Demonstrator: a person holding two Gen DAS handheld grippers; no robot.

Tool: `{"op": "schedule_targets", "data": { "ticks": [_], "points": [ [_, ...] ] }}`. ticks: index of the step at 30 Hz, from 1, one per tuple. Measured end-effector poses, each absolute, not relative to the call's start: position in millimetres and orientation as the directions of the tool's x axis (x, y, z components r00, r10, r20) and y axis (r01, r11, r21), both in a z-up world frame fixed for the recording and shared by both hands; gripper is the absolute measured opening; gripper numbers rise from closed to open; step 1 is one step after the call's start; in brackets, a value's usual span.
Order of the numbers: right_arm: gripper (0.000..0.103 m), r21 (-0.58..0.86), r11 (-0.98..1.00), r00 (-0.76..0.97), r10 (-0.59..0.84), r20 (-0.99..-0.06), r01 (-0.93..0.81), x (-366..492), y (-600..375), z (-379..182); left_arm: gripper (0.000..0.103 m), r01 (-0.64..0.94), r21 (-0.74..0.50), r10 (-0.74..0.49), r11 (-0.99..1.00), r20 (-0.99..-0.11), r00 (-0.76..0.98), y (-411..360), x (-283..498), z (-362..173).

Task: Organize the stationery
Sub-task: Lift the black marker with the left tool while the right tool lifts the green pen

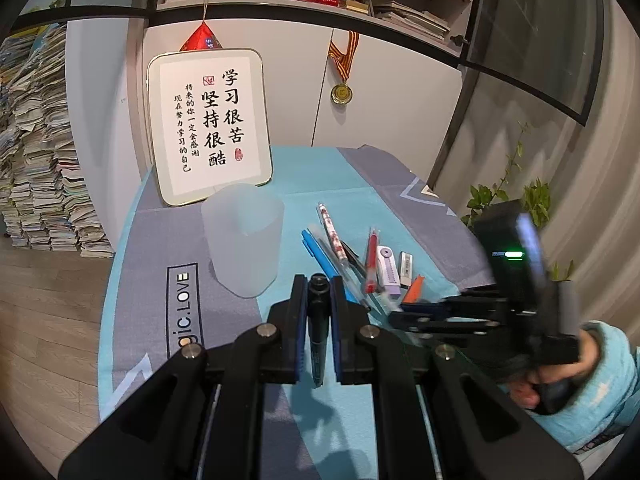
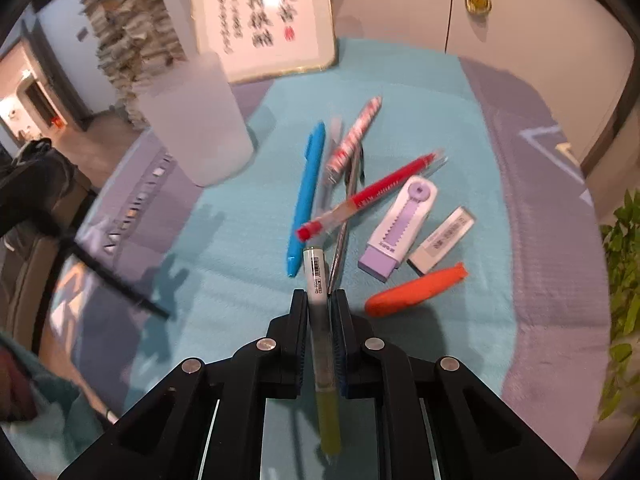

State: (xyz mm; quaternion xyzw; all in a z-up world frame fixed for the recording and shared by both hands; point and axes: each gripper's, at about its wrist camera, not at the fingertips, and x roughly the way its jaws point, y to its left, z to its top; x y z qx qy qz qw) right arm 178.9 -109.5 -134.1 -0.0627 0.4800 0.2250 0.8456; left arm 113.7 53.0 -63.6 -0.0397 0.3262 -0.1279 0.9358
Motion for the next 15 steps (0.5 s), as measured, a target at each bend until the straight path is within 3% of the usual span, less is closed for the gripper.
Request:
{"op": "schedule_targets", "data": {
  "ticks": [9,15],
  "points": [
    [0.011,0.091,0.899,0.597,0.357,-0.719,-0.429,154,-130,-80,0.009,0.224,-0.163,-0.277,0.961,-0.589,0.759,51,112,-59],
    [0.012,0.130,0.847,0.410,0.377,-0.831,-0.515,162,-113,-118,0.009,0.219,-0.167,-0.275,0.961,-0.590,0.759,53,108,-59]
  ]
}}
